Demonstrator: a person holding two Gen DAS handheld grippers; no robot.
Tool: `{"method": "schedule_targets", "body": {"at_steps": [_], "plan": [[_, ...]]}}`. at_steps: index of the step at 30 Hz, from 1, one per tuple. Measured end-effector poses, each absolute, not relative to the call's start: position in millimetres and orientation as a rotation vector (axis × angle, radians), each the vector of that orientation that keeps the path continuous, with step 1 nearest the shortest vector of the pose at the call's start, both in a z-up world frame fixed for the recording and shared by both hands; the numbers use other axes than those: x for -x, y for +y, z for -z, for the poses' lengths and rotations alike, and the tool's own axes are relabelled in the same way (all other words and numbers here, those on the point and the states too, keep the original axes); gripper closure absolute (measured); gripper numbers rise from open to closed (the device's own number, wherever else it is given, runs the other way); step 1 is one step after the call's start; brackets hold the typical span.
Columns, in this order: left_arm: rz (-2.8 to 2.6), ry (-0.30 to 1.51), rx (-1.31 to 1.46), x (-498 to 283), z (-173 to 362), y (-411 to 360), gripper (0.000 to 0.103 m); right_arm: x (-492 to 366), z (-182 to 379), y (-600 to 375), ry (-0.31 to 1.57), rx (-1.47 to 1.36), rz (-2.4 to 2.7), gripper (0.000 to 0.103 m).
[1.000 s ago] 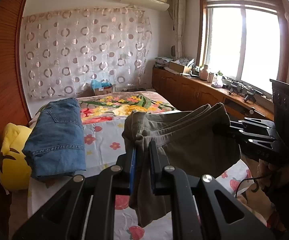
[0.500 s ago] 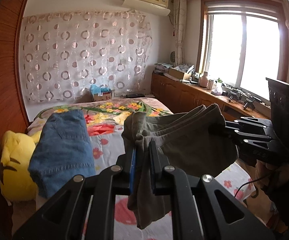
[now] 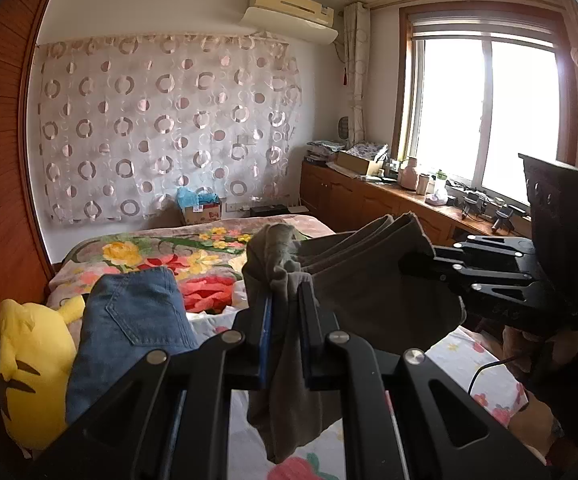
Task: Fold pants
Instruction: 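Lift the folded grey-green shorts off the bed with both grippers, then carry the shorts with both grippers over the folded blue jeans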
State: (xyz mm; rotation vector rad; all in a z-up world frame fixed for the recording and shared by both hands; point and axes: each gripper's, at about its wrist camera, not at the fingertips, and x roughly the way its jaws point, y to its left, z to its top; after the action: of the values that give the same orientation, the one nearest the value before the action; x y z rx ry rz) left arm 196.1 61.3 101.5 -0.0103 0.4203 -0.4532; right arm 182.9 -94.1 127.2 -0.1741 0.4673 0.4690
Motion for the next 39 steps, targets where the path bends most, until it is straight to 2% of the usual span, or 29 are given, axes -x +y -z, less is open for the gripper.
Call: {"method": "schedule_targets", "body": {"at_steps": [14,27,31,39], "plan": [[0.326,0.414,0.063,-243,-88,100,0.094,-271,-125,-69,0.45,0.181,-0.579,0.091],[0.161,0.437,0.162,-232,-55,158,0.094,-315,-114,26,0.428,0.347,-0.725,0.091],[0.155,0.47,0.212,-227,-36,161,0.094,-324,-104,41,0.448,0.372,-0.738,0.091],[0.149,0.459,0.247,-208,-31,153,0.094,-315,-111,40,0.437,0.396,-0.756,0.091]]}}
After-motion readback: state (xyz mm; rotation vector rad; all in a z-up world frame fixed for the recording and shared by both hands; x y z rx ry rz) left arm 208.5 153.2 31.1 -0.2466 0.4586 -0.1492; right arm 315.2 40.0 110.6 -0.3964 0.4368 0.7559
